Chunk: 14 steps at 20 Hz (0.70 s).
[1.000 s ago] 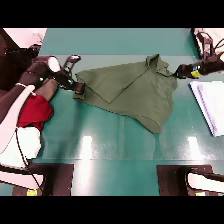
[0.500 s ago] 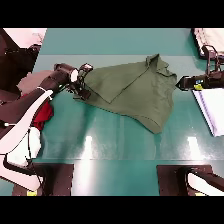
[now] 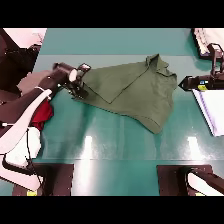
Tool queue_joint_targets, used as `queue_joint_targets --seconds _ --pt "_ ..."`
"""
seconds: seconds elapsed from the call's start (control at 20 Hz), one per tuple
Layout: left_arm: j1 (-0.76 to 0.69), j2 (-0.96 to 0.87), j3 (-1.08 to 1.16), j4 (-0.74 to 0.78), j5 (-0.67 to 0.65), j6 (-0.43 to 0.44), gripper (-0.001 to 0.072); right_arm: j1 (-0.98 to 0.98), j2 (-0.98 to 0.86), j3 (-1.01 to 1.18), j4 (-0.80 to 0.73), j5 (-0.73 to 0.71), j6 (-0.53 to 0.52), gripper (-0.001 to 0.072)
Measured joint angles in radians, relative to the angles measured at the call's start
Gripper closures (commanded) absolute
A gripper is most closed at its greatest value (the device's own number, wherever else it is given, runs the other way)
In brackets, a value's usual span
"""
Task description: Fold the shirts.
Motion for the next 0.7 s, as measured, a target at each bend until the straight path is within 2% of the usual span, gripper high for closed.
queue_joint_targets --seconds 0.2,0.4,0.55,0.7 --pt "0.154 0.101 0.001 -0.039 -0.055 0.025 0.0685 -0.084 0.019 -0.076 0.015 0.142 0.002 0.0263" --pt "0.314 0.156 -0.001 -0.240 -0.119 0.096 0.0685 -0.177 0.034 -0.285 0.147 0.231 0.003 0.0263" --pt "0.373 0.169 -0.003 -0.384 -0.148 0.142 0.0685 -0.183 0.038 -0.434 0.240 0.224 0.003 0.0263" --pt "0.400 0.174 -0.004 -0.452 -0.164 0.162 0.0685 -0.147 0.039 -0.547 0.338 0.172 0.003 0.0263"
